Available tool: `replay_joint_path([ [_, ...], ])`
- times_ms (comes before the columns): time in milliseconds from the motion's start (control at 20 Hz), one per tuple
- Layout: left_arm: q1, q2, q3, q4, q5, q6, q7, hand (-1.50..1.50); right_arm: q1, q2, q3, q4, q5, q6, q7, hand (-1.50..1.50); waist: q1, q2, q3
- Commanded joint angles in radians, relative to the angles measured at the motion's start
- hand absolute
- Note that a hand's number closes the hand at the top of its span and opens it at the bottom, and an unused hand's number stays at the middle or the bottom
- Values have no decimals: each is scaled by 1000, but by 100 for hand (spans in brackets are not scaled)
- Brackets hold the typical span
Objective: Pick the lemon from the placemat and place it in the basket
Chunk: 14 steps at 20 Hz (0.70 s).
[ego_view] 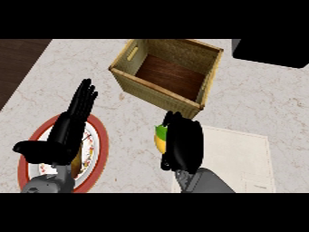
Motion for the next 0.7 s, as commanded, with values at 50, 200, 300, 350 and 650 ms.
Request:
replay_joint_path([
  [50, -6, -3, -9, 21, -2, -8, -5, 0, -182, 5, 39, -29, -57, -163, 119, 150, 22, -6, 0],
  [200, -16, -6, -10, 21, -4, -5, -3, 0, -290, 5, 48, -34, -61, -218, 160, 150, 18, -14, -3],
  [300, -24, -20, -21, 41, -9, 1, 3, 0, -362, 5, 36, -29, -55, -240, 181, 150, 13, -12, -4],
  [350, -37, -16, -25, 34, -17, 3, 15, 0, -393, 5, 43, -32, -72, -242, 195, 150, 18, -17, -4],
  [650, -51, -25, -21, 57, -27, 18, 13, 0, -533, 5, 20, -8, -127, -270, 296, 150, 2, -23, -8],
])
